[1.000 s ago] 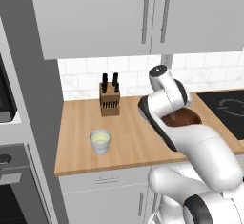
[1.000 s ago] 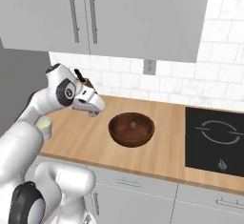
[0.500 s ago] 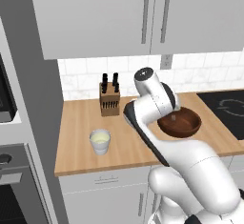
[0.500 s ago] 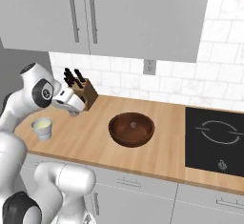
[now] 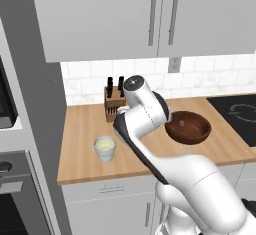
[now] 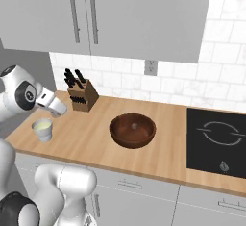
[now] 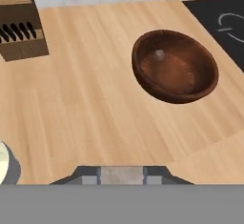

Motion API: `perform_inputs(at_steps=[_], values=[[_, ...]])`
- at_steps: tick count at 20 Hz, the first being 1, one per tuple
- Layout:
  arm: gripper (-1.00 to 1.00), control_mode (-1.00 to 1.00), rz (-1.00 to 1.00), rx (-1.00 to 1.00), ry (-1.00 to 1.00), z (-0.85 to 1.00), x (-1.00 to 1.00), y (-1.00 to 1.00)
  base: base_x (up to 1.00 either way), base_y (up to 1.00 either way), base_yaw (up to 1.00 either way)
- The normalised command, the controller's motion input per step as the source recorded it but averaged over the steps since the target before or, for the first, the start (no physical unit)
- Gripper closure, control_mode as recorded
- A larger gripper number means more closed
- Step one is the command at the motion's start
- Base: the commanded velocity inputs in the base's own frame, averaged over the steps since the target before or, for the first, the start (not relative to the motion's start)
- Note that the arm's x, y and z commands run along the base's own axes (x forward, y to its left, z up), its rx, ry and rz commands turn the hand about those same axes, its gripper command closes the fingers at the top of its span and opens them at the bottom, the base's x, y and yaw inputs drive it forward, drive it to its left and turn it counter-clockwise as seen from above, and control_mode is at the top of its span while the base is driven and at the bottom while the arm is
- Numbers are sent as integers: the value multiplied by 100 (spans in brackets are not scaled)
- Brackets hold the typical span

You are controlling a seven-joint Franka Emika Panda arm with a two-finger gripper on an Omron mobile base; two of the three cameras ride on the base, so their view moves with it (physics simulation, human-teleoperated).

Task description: Grab a lemon wedge from the fridge and one ice cube from the ice bowl, and put them in the glass of lemonade.

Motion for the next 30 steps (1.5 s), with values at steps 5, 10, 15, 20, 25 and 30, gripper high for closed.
perform_inputs(at_steps=[5, 10, 15, 20, 25, 30], values=[[100, -100, 3, 8, -5, -4, 0, 58, 0, 0, 0], [100, -100, 11, 22, -5, -18, 0, 14, 0, 0, 0], [100, -100, 10, 22, -3, -22, 0, 29, 0, 0, 0], [100, -100, 7, 14, 0, -19, 16, 50, 0, 0, 0], [100, -100, 5, 7, 0, -15, 32, 48, 0, 0, 0], [100, -100, 4, 2, 0, -23, 34, 37, 0, 0, 0]])
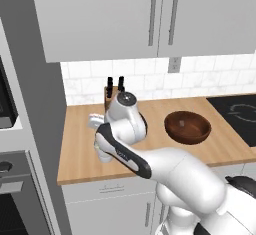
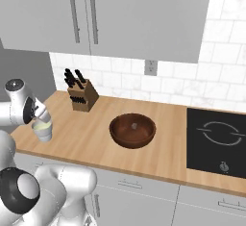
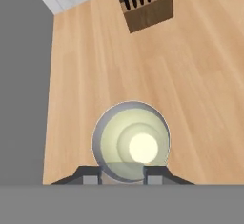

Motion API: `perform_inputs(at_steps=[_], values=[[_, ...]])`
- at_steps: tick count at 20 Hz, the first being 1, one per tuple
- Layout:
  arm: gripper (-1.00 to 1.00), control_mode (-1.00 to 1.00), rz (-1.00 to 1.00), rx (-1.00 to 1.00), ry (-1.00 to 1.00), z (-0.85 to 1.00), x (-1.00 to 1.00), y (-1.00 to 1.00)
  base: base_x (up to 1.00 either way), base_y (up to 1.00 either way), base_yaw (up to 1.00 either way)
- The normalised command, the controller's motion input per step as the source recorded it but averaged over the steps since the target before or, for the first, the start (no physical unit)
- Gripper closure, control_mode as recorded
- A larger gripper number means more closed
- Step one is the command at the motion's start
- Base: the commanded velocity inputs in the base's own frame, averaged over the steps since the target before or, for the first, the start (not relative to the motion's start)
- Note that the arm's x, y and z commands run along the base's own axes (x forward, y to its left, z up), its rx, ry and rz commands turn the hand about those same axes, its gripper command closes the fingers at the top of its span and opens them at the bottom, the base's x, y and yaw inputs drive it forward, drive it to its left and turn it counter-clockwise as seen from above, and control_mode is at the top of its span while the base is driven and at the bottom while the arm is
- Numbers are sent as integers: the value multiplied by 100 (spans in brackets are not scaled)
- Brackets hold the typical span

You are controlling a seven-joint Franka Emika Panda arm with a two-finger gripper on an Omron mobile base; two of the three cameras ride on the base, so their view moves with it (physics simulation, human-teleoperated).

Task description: Grab a lemon wedge from the fridge and one ice cube from the ice bowl, and put them in the glass of lemonade.

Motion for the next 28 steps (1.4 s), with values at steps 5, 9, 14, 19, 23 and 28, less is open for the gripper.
perform_inputs(at_steps=[5, 9, 14, 19, 23, 28], values=[[100, -100, 2, 0, 0, -19, 12, 14, 0, 0, 0], [100, -100, 1, 0, 0, -7, 2, 0, 0, 0, 0], [100, -100, 1, 0, 0, -15, 0, 0, 0, 0, 0], [100, -100, 2, 0, 0, -36, 17, 0, 0, 0, 0], [100, -100, 2, 0, 0, -43, 32, 0, 0, 0, 0], [100, -100, 1, 0, 0, -25, 19, 0, 0, 0, 0]])
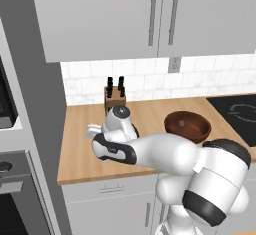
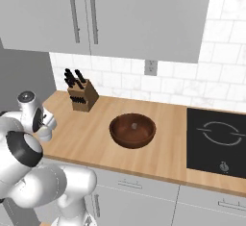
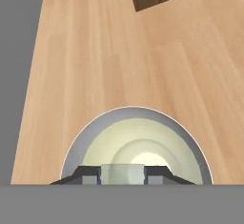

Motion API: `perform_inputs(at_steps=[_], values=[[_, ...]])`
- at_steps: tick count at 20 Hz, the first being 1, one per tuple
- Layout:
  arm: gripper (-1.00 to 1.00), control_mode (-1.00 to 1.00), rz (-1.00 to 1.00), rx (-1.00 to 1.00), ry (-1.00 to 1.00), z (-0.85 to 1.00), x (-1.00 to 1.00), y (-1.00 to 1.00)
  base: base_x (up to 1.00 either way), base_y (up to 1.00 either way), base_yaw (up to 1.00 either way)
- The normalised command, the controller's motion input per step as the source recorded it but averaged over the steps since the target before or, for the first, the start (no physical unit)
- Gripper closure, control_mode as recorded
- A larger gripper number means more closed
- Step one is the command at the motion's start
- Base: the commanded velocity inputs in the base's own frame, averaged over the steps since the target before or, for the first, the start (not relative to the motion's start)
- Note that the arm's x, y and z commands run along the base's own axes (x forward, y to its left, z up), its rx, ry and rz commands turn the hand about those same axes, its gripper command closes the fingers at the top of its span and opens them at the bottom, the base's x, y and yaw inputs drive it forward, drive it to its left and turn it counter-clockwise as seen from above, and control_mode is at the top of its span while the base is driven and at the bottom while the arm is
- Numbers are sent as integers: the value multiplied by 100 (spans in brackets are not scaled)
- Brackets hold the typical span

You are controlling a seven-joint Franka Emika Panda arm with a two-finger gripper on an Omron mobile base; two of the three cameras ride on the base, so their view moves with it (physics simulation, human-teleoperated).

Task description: Grab a lemon wedge from the fridge and one ice cube from the ice bowl, and put them in the glass of lemonade.

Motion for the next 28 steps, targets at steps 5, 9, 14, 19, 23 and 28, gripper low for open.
perform_inputs(at_steps=[5, 9, 14, 19, 23, 28], values=[[100, -100, 0, 0, 0, -1, 0, 0, 0, 0, 0], [100, -100, 0, 0, 0, 0, 6, 7, 0, 0, 0], [100, -100, 0, 0, 0, 0, 25, 6, 0, 0, 0], [100, -100, 0, 0, 0, -1, 10, 7, 0, 0, 0], [100, -100, 0, 0, 0, 0, -1, 12, 0, 0, 0], [100, -100, 0, 0, 0, -8, 0, 8, 0, 0, 0]])
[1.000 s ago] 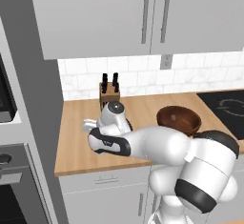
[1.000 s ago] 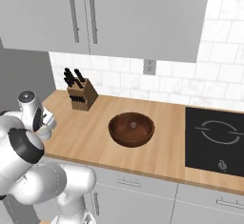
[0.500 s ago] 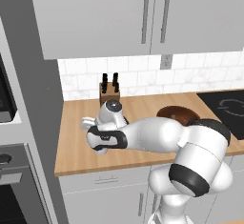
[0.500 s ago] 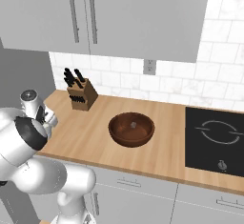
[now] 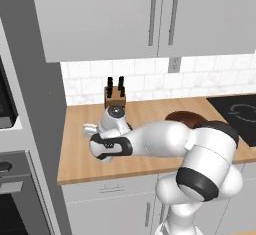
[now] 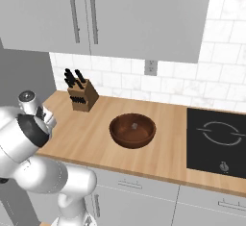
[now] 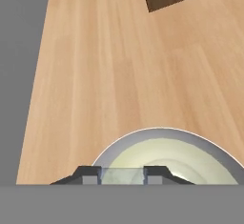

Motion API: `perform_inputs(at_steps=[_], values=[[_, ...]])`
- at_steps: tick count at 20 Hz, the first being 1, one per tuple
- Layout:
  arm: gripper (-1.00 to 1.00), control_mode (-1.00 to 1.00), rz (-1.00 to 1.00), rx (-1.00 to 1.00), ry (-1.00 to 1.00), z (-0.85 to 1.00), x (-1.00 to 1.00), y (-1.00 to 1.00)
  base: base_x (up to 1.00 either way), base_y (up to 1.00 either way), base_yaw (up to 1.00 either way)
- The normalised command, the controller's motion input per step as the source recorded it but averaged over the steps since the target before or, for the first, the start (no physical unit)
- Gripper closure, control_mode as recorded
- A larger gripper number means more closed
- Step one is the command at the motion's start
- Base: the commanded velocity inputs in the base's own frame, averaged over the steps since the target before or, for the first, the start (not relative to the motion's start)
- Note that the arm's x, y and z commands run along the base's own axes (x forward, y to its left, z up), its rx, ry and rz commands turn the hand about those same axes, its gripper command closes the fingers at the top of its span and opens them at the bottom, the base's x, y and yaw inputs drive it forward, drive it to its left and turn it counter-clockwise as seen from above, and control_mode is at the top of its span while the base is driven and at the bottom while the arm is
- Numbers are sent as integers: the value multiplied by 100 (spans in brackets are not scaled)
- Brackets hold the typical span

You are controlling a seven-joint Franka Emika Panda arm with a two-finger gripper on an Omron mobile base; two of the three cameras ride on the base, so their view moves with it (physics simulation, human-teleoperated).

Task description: Grab a lemon wedge from the fridge and one ice cube from the ice bowl, and put them in the glass of lemonade.

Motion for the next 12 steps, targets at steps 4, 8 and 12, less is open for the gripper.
perform_inputs(at_steps=[4, 8, 12], values=[[100, -100, 0, 0, -1, -12, 0, 0, 0, 0, 0], [100, -100, 0, 0, -1, 0, 0, 0, 0, 0, 0], [-100, -100, 0, 0, -4, 12, -27, 0, 0, 0, 0]])
